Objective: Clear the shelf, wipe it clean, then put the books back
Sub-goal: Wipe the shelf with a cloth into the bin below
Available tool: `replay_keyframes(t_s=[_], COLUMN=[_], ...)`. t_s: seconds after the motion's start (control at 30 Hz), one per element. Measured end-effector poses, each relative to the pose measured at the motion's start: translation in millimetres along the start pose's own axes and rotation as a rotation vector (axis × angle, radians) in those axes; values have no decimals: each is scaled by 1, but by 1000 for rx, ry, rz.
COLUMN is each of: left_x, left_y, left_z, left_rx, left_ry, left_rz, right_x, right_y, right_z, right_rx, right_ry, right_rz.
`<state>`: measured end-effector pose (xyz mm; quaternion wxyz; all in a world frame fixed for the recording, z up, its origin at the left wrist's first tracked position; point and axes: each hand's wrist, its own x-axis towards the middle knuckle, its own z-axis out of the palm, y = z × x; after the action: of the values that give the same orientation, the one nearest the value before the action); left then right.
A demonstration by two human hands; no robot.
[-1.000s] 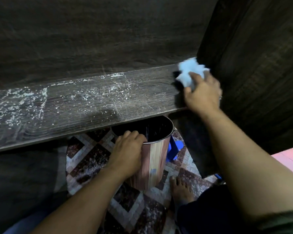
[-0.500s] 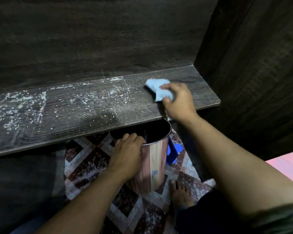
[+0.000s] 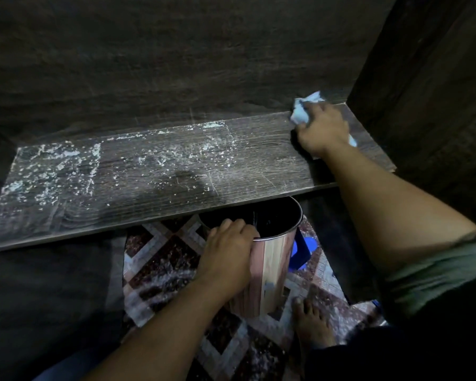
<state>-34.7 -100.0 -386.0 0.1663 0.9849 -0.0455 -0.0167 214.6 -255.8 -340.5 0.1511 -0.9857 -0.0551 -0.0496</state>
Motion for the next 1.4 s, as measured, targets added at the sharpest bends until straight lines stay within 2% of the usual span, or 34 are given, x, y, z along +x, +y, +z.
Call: replay_keyframes(t_s=[0.07, 0.13, 0.2, 0.23, 0.27, 0.33, 0.37, 0.4, 0.47, 0.57, 0.67, 0.77, 0.83, 0.93, 0.97, 1.1, 1.4], left_x=[0, 0, 0, -1, 0, 0, 0, -1, -1, -1, -1, -1, -2, -3, -3, -5, -9], left_y=[1, 1, 2, 3, 3, 3, 2, 2, 0, -3, -3, 0, 1, 0, -2, -4, -4], left_z=[1, 1, -1, -2, -2, -3, -3, -2, -1, 1, -1, -3, -5, -5, -4, -5, -10], left_rx=[7, 5, -4, -6, -8, -8, -7, -9, -15, 8, 26, 28, 21, 15, 14, 6, 33], left_ry=[5, 12, 13, 16, 18, 26, 31, 39, 53, 55, 34, 22, 33, 50, 51, 64, 25], left_rz=[7, 7, 5, 5, 5, 9, 10, 11, 13, 10, 11, 13, 13, 15, 12, 29, 15], right_x=[-12, -22, -29, -29, -27, -17, -12, -7, 4, 7, -11, -32, -36, -26, -21, -11, -24], right_y=[-14, -28, -36, -37, -34, -21, -15, -10, 0, 1, -24, -52, -56, -49, -47, -53, -58], right_z=[5, 11, 8, 5, 2, -4, -8, -8, -4, 3, 11, 22, 21, 11, 9, 17, 11], right_rx=[65, 230, 511, 639, 705, 597, 476, 360, 178, 25, -32, 89, 196, -21, -80, -145, -252], right_ry=[-17, -75, -122, -52, 95, 401, 459, 425, 210, -13, -20, -53, -53, 174, 191, -34, -142], right_rz=[-160, -308, -276, -213, -146, -8, 91, 180, 256, 209, 8, -298, -386, -420, -399, -341, -592])
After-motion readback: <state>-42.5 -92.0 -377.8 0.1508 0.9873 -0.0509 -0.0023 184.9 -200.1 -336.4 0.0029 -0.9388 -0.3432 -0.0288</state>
